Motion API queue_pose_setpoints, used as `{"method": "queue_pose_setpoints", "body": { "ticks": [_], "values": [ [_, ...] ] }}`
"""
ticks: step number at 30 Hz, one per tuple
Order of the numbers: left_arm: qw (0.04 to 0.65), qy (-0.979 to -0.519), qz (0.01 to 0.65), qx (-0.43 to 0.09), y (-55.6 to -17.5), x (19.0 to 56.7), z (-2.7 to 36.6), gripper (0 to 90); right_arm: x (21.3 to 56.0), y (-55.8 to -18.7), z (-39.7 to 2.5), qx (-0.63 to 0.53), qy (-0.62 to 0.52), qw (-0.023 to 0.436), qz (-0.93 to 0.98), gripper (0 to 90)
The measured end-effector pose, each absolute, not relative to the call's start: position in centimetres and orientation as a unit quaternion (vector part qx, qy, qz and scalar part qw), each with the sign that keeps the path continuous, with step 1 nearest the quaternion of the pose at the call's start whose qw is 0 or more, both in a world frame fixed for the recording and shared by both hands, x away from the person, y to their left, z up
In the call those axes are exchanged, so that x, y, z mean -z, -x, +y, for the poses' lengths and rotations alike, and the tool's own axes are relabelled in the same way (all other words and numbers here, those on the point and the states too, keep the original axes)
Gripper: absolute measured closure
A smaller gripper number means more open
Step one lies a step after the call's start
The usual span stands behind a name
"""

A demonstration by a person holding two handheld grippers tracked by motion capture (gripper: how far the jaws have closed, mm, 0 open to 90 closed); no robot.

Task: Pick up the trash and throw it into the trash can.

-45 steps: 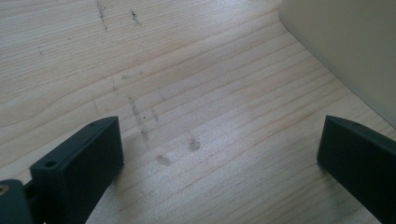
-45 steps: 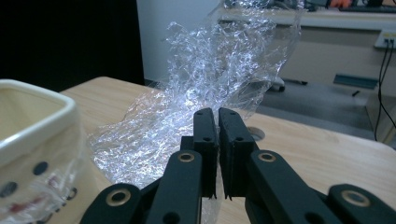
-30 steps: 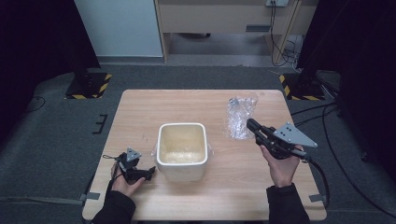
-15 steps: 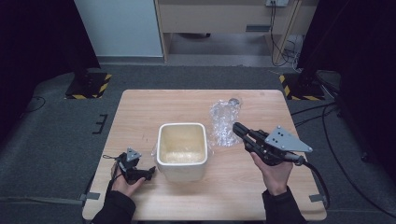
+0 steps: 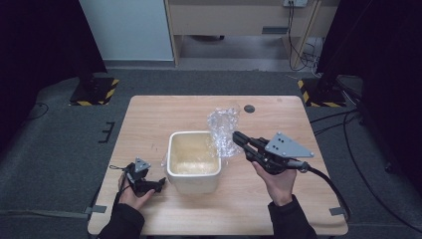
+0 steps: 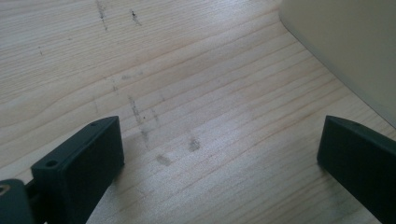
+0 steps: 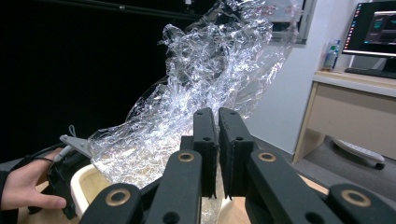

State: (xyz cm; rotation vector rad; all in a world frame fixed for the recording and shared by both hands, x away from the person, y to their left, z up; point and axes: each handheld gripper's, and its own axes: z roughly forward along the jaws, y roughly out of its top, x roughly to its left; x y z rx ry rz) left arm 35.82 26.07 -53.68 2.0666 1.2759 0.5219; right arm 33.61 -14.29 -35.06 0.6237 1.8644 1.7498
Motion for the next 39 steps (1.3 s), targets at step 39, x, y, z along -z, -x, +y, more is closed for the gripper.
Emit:
{"method": "queue_pose_setpoints", "body": {
  "ticks": [39],
  "values": [
    [0.323,-0.788,0.486,-0.199,-35.8,53.7,26.1,0.0,40.9,-37.3,-7.9,-0.586,-0.24,0.176,0.753,62.9]
  ]
}}
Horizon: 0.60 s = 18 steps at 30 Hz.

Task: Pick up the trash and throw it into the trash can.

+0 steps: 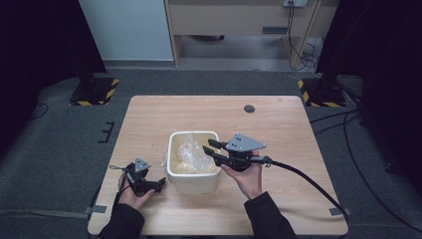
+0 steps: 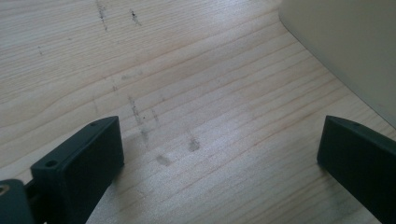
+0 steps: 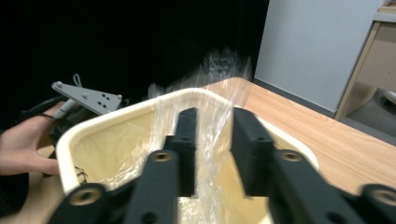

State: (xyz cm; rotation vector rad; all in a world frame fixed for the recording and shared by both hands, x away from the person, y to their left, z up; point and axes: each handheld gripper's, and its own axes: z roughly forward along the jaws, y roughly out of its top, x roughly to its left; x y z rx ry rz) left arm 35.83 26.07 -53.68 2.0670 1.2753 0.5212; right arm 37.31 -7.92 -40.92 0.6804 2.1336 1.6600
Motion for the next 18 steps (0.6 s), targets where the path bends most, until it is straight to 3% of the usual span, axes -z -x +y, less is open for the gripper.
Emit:
{"method": "queue_pose_setpoints", "body": {
  "ticks": [4,6,13,18],
  "values": [
    [0.323,-0.788,0.486,-0.199,-35.8,53.7,26.1,0.0,40.4,-37.2,-8.5,-0.588,-0.239,0.191,0.749,54.9],
    [0.323,-0.787,0.486,-0.199,-35.8,53.7,26.1,0.0,39.6,-37.0,-9.2,-0.59,-0.242,0.208,0.742,45.1],
    [0.323,-0.787,0.486,-0.199,-35.8,53.7,26.1,0.0,38.2,-36.4,-11.1,-0.606,-0.256,0.216,0.722,34.7],
    [0.323,-0.787,0.486,-0.199,-35.8,53.7,26.1,0.0,39.1,-36.1,-14.1,-0.603,-0.303,0.232,0.701,25.4]
  ]
}}
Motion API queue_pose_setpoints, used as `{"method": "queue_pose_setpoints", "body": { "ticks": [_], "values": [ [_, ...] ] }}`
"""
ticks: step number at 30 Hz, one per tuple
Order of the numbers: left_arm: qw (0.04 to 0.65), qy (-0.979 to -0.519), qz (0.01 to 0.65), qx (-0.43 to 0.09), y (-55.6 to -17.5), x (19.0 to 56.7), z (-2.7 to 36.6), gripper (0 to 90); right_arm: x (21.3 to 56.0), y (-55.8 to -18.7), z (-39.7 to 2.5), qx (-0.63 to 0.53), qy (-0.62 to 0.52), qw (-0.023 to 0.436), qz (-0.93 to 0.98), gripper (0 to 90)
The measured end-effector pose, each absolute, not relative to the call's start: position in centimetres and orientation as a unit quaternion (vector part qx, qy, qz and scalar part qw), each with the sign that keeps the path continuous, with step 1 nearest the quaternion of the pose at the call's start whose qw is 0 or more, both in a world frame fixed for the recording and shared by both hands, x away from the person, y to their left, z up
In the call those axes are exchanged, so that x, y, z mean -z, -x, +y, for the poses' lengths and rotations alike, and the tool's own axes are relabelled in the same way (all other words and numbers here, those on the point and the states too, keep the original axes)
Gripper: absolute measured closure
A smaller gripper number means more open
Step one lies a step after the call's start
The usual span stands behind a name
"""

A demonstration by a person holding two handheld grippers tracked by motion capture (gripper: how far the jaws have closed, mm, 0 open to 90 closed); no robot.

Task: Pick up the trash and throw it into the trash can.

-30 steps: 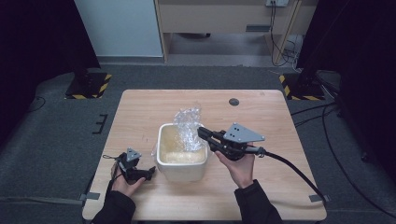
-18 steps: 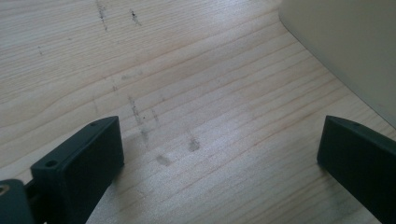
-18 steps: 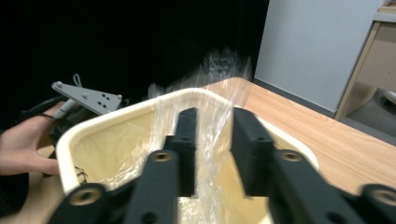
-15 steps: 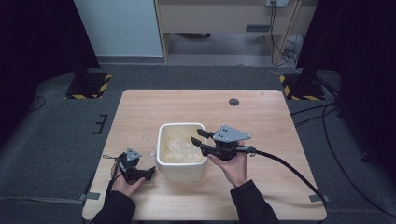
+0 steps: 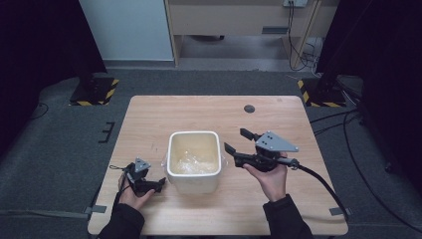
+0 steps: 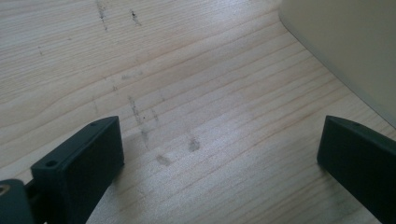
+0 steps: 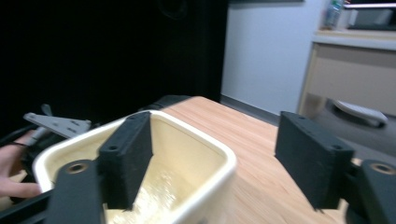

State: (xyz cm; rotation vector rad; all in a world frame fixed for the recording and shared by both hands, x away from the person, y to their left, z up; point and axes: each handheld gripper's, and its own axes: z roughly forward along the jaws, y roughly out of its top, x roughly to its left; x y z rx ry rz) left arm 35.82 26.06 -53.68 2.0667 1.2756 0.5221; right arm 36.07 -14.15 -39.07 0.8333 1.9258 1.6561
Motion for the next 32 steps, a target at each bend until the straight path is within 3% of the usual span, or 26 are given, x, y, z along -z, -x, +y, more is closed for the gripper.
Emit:
{"method": "queue_pose_setpoints", "body": {
  "ticks": [16,32],
  "values": [
    [0.323,-0.787,0.486,-0.198,-35.8,53.7,26.1,0.0,46.8,-37.4,-21.7,-0.496,-0.423,0.233,0.722,24.1],
    [0.323,-0.787,0.486,-0.198,-35.8,53.7,26.1,0.0,51.3,-38.3,-25.3,-0.393,-0.506,0.233,0.732,23.3]
  ]
}}
